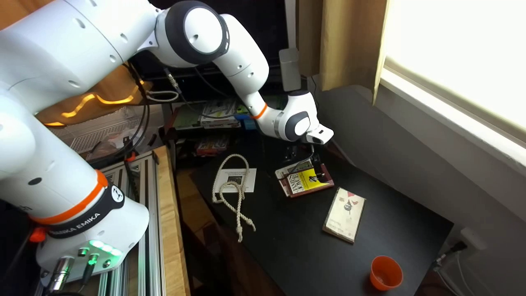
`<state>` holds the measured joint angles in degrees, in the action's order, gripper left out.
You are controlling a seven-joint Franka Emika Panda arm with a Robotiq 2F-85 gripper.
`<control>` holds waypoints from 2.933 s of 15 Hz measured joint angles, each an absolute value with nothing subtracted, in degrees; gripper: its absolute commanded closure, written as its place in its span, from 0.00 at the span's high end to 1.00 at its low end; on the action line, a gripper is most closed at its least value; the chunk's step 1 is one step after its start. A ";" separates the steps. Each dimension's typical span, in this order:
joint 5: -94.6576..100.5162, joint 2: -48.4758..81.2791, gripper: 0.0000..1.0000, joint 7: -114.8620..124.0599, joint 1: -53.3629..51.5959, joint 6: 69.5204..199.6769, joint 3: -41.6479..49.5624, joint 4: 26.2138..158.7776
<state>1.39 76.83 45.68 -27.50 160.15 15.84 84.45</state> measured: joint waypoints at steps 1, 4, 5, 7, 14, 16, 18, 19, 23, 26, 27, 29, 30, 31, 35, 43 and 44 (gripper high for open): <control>1.39 77.74 0.90 46.34 -27.49 160.38 16.20 83.34; 1.39 80.39 0.61 48.20 -27.33 161.36 16.65 80.44; 1.39 81.14 0.69 48.68 -27.32 161.77 16.72 79.67; 1.39 82.28 0.92 49.63 -27.32 162.64 16.79 78.28; 1.39 83.81 0.38 50.64 -27.29 162.75 17.15 75.78; 1.39 83.82 0.24 50.64 -27.29 162.77 17.18 75.14; 1.39 83.83 0.08 50.67 -27.31 162.90 17.17 74.65; 1.39 83.83 0.00 50.67 -27.31 162.99 17.17 74.47; 1.39 83.85 0.01 50.68 -27.30 163.51 17.11 74.18; 1.41 83.72 0.01 50.54 -27.29 164.54 17.11 74.42; 1.43 83.48 0.01 50.43 -27.29 164.99 17.12 74.75; 1.43 82.53 0.01 50.31 -27.28 165.55 17.13 75.82; 1.46 81.79 0.29 50.19 -27.29 165.59 17.14 76.53; 1.56 81.04 0.31 49.95 -27.30 165.57 17.15 77.32; 1.58 78.99 0.59 49.00 -27.36 163.55 17.32 79.82; 1.58 79.51 1.00 46.91 -27.31 162.97 17.69 81.41; 1.58 79.77 1.00 46.93 -27.36 163.07 17.81 81.26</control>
